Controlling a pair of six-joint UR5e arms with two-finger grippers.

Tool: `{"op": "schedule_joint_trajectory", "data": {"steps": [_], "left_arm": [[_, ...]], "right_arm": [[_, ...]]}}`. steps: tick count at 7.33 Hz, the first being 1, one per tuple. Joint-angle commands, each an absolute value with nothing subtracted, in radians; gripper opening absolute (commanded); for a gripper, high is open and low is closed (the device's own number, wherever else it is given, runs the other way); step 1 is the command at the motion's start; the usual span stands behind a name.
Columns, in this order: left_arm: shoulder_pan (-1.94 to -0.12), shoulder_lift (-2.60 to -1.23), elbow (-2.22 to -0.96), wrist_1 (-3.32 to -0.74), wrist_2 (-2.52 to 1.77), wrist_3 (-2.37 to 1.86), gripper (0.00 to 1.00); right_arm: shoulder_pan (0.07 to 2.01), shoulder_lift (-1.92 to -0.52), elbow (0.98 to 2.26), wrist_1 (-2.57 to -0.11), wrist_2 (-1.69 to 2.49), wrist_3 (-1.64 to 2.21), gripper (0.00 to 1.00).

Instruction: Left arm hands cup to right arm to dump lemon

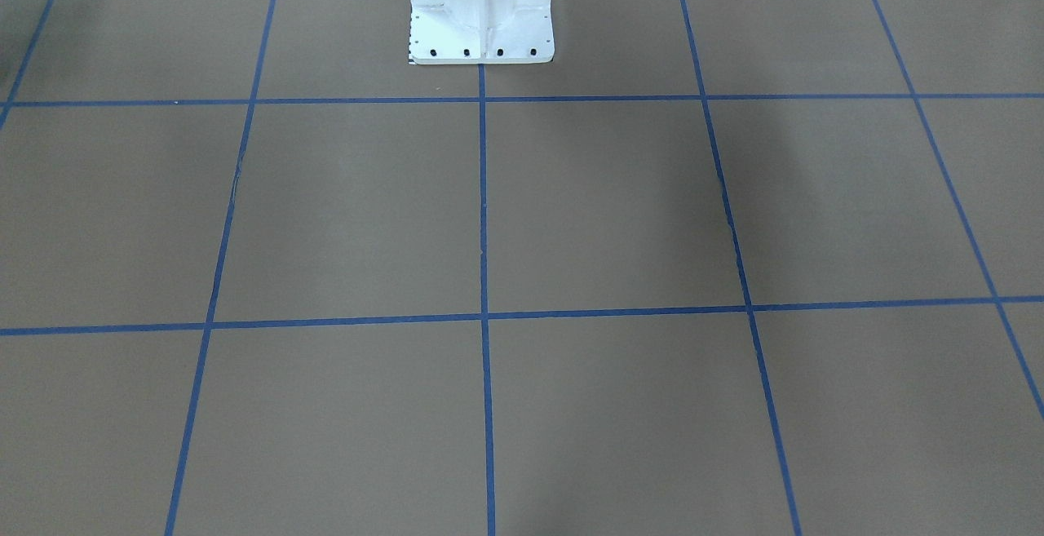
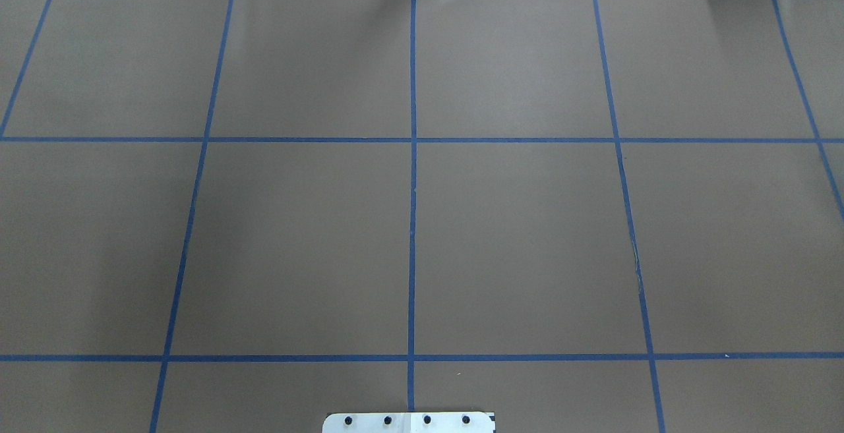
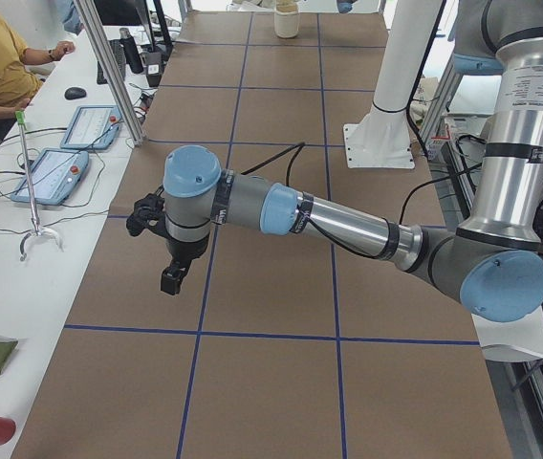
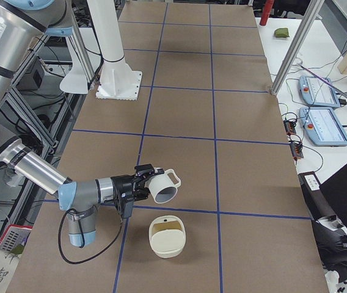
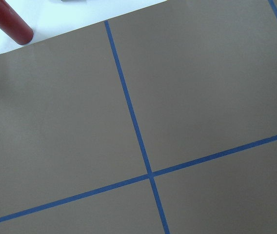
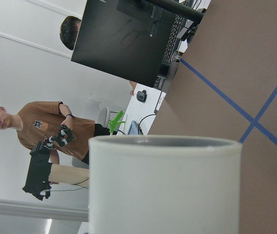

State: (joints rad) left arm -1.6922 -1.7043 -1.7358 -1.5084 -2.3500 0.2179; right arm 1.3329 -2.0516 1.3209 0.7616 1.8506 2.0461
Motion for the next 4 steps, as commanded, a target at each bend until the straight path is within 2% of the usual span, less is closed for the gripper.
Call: {"op": "schedule_joint_trajectory", "data": {"steps": [1, 4], "left_arm": [[-1.69, -1.713, -1.733, -1.508, -2.349, 0.216, 1.0], [-1.69, -1.715, -1.736, -1.509, -2.35, 0.216, 1.0]], "right_arm": [[1.368, -1.969, 1.208, 0.784, 1.839, 2.163, 0.0], [1.384, -1.968, 1.19, 0.796, 1.841, 2.238, 0.0]]}}
